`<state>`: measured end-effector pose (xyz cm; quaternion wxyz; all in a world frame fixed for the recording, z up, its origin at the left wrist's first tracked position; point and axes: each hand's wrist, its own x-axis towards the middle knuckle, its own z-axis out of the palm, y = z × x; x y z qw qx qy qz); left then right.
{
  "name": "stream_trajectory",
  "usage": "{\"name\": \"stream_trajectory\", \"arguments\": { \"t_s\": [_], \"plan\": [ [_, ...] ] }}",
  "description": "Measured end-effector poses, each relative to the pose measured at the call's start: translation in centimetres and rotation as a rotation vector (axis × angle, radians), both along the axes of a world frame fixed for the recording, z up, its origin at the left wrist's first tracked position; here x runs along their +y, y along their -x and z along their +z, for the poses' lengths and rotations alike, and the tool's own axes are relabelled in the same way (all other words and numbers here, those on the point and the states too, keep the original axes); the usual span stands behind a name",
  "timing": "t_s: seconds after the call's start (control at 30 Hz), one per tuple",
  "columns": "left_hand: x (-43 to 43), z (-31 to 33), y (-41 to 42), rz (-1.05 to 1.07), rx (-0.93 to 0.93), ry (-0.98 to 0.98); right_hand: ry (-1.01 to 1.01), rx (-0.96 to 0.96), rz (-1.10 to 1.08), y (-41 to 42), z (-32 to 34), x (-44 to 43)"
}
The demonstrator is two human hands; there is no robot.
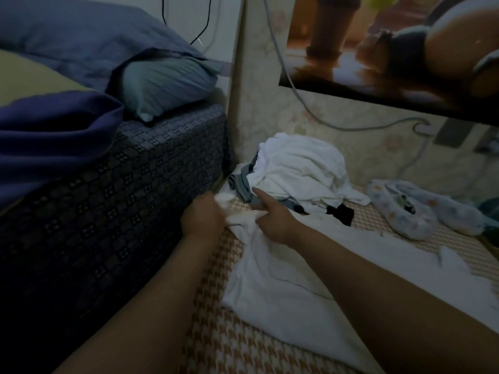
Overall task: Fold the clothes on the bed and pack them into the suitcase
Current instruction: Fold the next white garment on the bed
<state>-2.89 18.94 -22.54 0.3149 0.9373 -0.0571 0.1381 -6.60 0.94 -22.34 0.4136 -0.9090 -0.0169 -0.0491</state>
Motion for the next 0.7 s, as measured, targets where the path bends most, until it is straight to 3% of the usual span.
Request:
{"name": "stream_trajectory", "arguments": {
  "t_s": [0.07,0.17,0.27,0.4,0.47,0.57,0.63,0.7],
  "plan": [
    [-0.7,2.4,0.5,-0.060,-0.111,0.130,0.064,-0.170,0.016,0.5,1.3,-0.1],
    [-3.7,6.4,1.9,-0.432,-0.055,0.296,0.031,-0.426,0.018,2.0,4.5,-0.3],
    [-7.1,8.7,3.7,-0.698,0.073,0.411,-0.027,-0.400,-0.146,4.8,7.3,-2.9],
    [-10.8,8.0,5.6,-0.687,0.122,0.507,0.148,-0.309,-0.369,10.1,7.3,-9.6],
    [-12.1,6.4,6.7,-0.652,0.060,0.347,0.345,-0.270,-0.489,13.3,6.4,-13.2],
    [-13.3,3.3,7.9,-0.758,0.001,-0.061,0.529,-0.116,-0.682,17.4,4.2,-18.2],
    [-14.1,1.5,8.5,-0.798,-0.081,-0.259,0.741,0.161,-0.766,19.4,2.5,-20.1],
    [-14.8,0.5,9.3,-0.761,-0.156,-0.344,0.904,0.427,-0.719,20.8,1.5,-20.5]
  ]
}}
